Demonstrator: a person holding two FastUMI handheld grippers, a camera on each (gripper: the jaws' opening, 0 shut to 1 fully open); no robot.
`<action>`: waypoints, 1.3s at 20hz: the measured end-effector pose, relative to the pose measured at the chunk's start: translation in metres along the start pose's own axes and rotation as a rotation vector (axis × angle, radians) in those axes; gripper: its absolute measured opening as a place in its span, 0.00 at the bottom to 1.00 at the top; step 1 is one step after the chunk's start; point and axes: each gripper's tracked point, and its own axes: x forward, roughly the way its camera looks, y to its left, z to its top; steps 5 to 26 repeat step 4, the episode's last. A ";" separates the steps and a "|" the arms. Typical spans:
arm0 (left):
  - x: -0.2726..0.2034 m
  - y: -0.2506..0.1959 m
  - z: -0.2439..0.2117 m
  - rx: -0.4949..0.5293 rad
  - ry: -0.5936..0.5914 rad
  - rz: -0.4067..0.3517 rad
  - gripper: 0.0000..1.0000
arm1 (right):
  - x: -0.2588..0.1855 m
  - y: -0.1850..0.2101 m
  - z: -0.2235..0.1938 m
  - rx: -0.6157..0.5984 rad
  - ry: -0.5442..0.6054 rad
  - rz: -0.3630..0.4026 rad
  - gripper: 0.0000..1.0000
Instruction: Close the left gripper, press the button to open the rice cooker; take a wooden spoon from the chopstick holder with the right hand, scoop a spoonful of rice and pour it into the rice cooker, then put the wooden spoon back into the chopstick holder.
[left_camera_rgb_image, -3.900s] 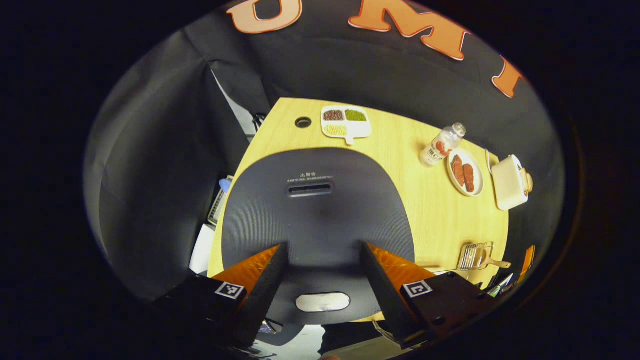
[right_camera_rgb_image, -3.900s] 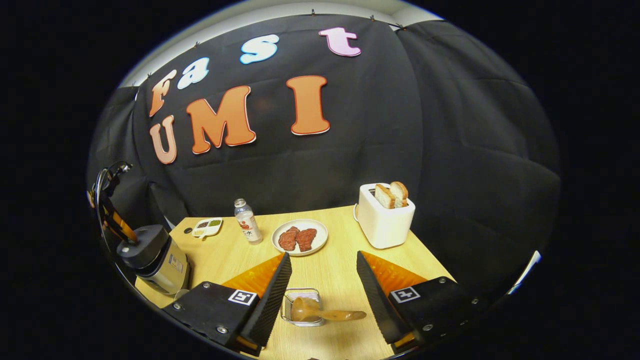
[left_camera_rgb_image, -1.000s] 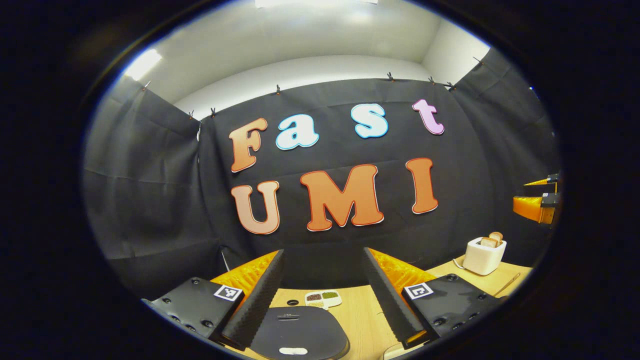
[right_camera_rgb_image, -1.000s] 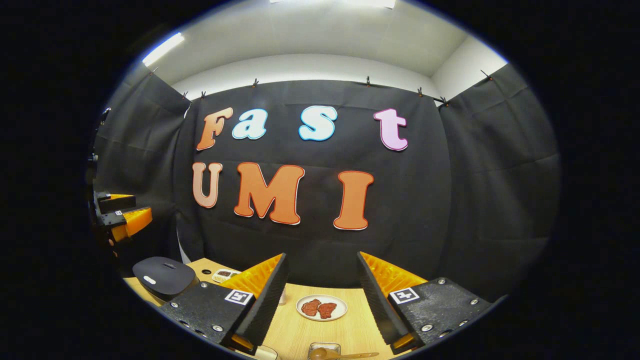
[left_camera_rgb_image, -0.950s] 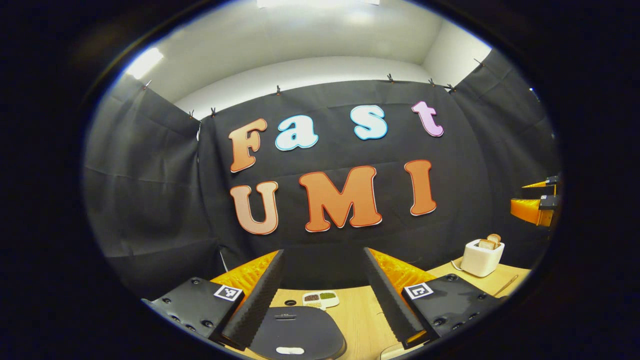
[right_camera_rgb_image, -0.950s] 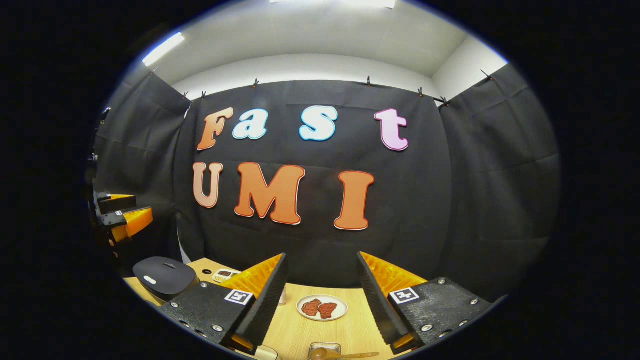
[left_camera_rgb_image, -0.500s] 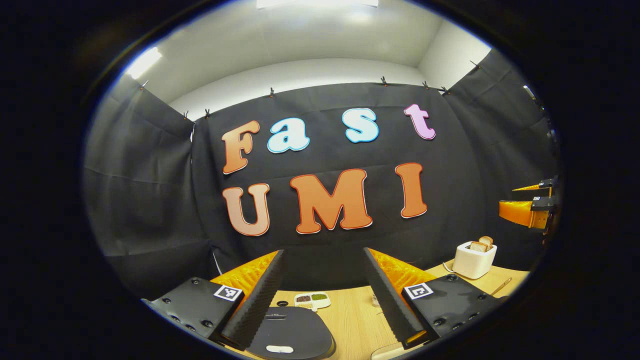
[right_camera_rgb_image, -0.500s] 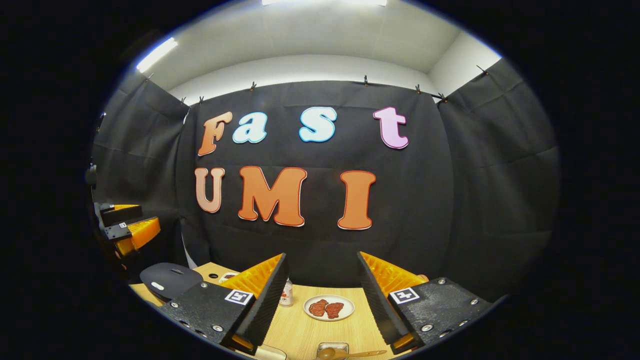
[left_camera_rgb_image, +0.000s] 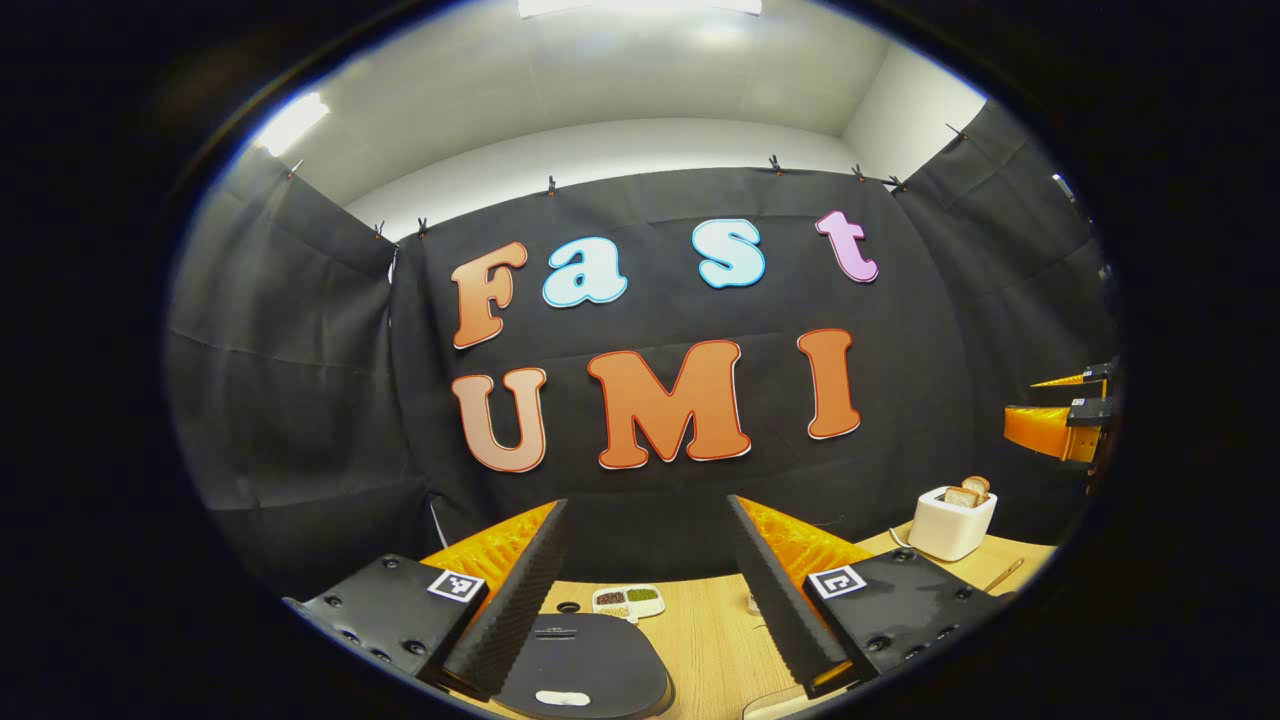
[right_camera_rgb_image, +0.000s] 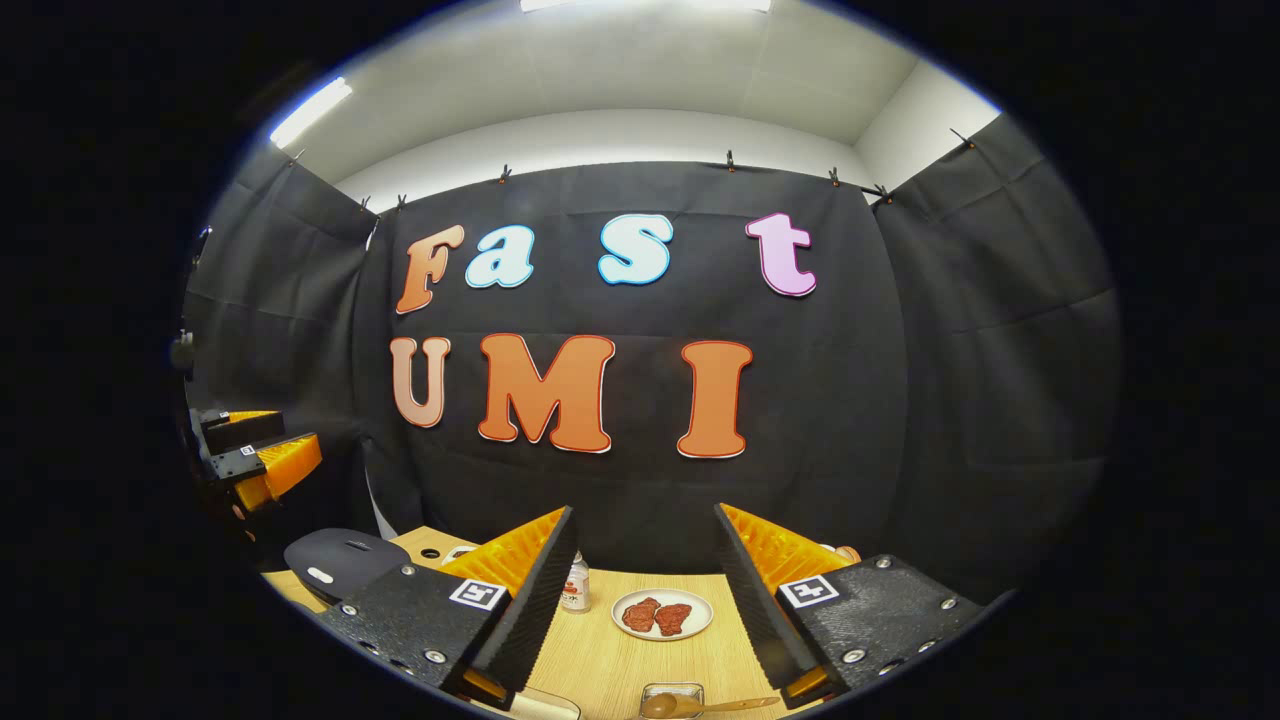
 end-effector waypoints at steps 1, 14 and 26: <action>0.000 0.001 0.000 0.000 0.001 0.002 0.97 | 0.000 0.001 0.000 0.001 -0.001 0.002 0.87; -0.002 0.002 0.001 0.001 -0.001 0.006 0.97 | 0.000 0.003 0.000 -0.003 -0.001 0.004 0.87; -0.002 0.002 0.001 0.001 -0.001 0.006 0.97 | 0.000 0.003 0.000 -0.003 -0.001 0.004 0.87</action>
